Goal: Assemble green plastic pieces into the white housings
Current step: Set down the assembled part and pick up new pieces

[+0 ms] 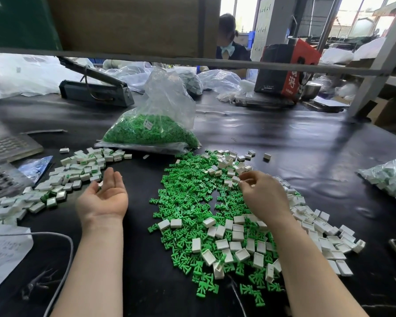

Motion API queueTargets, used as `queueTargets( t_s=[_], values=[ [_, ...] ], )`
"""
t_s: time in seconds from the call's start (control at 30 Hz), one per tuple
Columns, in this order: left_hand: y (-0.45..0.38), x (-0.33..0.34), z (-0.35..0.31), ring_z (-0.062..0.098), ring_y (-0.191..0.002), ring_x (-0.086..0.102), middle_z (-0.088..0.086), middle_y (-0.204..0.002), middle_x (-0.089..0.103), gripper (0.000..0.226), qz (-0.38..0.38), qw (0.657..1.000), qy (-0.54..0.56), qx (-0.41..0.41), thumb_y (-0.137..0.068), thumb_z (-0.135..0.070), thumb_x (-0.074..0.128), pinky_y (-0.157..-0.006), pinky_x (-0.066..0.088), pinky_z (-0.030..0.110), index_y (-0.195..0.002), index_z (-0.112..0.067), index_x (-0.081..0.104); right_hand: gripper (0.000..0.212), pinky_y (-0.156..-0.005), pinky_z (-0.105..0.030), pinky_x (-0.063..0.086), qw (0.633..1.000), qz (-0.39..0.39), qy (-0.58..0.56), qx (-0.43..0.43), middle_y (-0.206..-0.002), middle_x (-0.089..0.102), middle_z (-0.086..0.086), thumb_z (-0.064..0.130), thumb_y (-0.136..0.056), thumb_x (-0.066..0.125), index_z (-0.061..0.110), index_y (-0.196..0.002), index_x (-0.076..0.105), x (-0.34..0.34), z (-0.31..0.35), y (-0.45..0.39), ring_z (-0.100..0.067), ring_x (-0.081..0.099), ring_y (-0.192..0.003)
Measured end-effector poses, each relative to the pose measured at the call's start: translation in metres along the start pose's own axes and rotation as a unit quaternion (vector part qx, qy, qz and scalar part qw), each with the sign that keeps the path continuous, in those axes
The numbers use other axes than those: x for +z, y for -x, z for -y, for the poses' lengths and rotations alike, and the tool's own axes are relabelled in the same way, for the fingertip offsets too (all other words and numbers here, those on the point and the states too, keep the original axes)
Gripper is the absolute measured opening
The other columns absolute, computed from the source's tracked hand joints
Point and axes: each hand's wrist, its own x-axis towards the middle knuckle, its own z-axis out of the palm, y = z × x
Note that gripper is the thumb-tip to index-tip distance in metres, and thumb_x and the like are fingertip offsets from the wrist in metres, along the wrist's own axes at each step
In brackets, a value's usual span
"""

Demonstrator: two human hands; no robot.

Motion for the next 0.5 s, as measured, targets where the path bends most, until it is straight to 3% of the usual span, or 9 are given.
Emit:
queueTargets(
  t_s=[0.1, 0.2, 0.27, 0.33, 0.43, 0.5],
  values=[
    [0.001, -0.002, 0.002, 0.026, -0.120, 0.060, 0.021, -0.130, 0.059, 0.038, 0.012, 1.000, 0.003, -0.018, -0.105, -0.018, 0.022, -0.091, 0.049, 0.038, -0.136, -0.001, 0.037, 0.040, -0.096, -0.040, 0.035, 0.989, -0.018, 0.143, 0.018, -0.129, 0.061, 0.003, 0.030, -0.094, 0.051, 0.036, -0.134, 0.053, 0.001, -0.006, -0.001, -0.023, 0.043, -0.121],
    [0.003, -0.003, 0.009, 0.017, -0.096, 0.069, 0.007, -0.108, 0.070, 0.033, 0.027, 0.995, -0.080, -0.049, -0.102, -0.024, 0.030, -0.077, 0.051, 0.030, -0.117, -0.007, 0.055, 0.056, -0.109, -0.045, 0.023, 0.982, 0.032, 0.181, 0.044, -0.152, 0.039, 0.004, 0.024, -0.093, 0.049, 0.037, -0.146, 0.039, 0.007, -0.011, -0.001, -0.025, 0.028, -0.135],
    [0.007, -0.001, 0.015, 0.011, -0.078, 0.068, 0.000, -0.093, 0.071, 0.027, 0.041, 0.986, -0.151, -0.060, -0.099, -0.025, 0.036, -0.071, 0.047, 0.024, -0.102, -0.013, 0.060, 0.059, -0.110, -0.046, 0.022, 0.977, 0.062, 0.200, 0.049, -0.154, 0.036, 0.006, 0.021, -0.091, 0.048, 0.036, -0.147, 0.036, 0.011, -0.014, -0.001, -0.025, 0.027, -0.136],
    [0.012, 0.004, 0.021, 0.007, -0.065, 0.065, -0.004, -0.082, 0.071, 0.027, 0.061, 0.974, -0.205, -0.068, -0.098, -0.024, 0.039, -0.067, 0.044, 0.021, -0.091, -0.016, 0.064, 0.049, -0.102, -0.044, 0.027, 0.975, 0.056, 0.214, 0.034, -0.144, 0.047, 0.004, 0.020, -0.091, 0.048, 0.032, -0.138, 0.048, 0.012, -0.015, -0.003, -0.024, 0.034, -0.128],
    [0.022, 0.009, 0.033, 0.005, -0.058, 0.061, -0.006, -0.072, 0.070, 0.027, 0.104, 0.951, -0.278, -0.084, -0.098, -0.022, 0.042, -0.062, 0.042, 0.019, -0.088, -0.017, 0.066, 0.032, -0.095, -0.041, 0.029, 0.977, 0.026, 0.210, 0.020, -0.126, 0.057, 0.003, 0.025, -0.093, 0.050, 0.027, -0.124, 0.058, 0.014, -0.014, -0.003, -0.023, 0.040, -0.118],
    [0.028, 0.010, 0.042, 0.006, -0.060, 0.060, -0.005, -0.072, 0.070, 0.025, 0.136, 0.928, -0.335, -0.092, -0.099, -0.021, 0.044, -0.060, 0.042, 0.019, -0.090, -0.016, 0.067, 0.038, -0.094, -0.041, 0.029, 0.980, 0.018, 0.197, 0.019, -0.130, 0.055, 0.003, 0.030, -0.094, 0.051, 0.031, -0.132, 0.051, 0.015, -0.014, -0.002, -0.023, 0.038, -0.120]
  ],
)
